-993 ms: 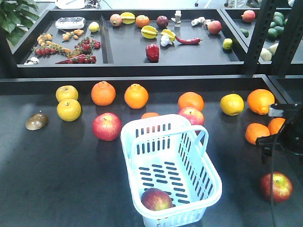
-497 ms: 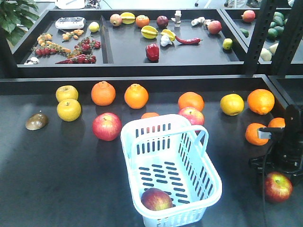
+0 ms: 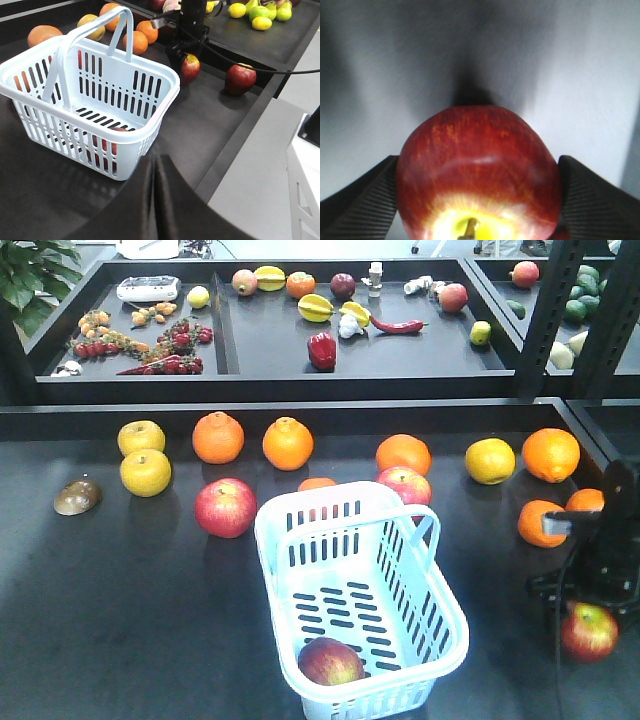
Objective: Pick three apples into basket with both arms
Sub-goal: 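Grasp a second red apple with the right gripper and lift it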
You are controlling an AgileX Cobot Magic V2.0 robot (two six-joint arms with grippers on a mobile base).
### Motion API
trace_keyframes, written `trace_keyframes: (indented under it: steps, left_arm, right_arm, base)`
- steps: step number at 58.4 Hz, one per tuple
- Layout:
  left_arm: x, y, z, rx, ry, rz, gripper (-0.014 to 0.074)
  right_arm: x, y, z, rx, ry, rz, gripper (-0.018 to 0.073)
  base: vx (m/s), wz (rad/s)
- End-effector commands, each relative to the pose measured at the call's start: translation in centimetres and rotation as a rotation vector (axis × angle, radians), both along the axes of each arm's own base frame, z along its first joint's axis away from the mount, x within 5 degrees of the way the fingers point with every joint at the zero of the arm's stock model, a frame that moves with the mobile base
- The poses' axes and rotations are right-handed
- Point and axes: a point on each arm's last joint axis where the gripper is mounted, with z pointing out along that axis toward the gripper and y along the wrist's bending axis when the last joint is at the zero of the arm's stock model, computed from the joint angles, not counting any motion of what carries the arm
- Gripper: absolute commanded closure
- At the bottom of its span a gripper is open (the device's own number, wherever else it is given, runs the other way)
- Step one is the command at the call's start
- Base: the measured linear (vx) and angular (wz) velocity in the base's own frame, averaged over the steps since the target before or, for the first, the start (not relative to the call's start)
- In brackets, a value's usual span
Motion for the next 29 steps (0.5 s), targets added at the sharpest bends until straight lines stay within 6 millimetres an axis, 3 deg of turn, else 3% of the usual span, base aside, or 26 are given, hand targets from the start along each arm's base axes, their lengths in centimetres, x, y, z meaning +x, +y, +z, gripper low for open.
trace_keyframes:
  steps: [1,9,17,29]
  left_arm:
    - [0.4,0.0,1.2,-0.062,-0.029,0.04,0.0602]
    - [0.4,0.0,1.2,-0.062,-0.029,0.041,0.0602]
    - [0.5,0.0,1.2,-0.063,-0.03,0.042,0.0602]
    - [0.5,0.0,1.2,-0.065,-0.033,0.045,0.0602]
  right_arm:
    - [0.1,-0.2,5.5,-0.023,-0.135,0.015,0.0373]
    - [-1.1,0.2,10.3,-0.012,-0.239,0.015,0.0577]
    - [-3.5,1.6,14.8,0.087,-0.384,0.029,0.0569]
    - [-8.7,4.6,16.9,0.311,-0.534,0.088,0.0566]
  base:
    - [0.0,0.0]
    - [0.0,0.0]
    - [0.0,0.0]
    - [0.0,0.0]
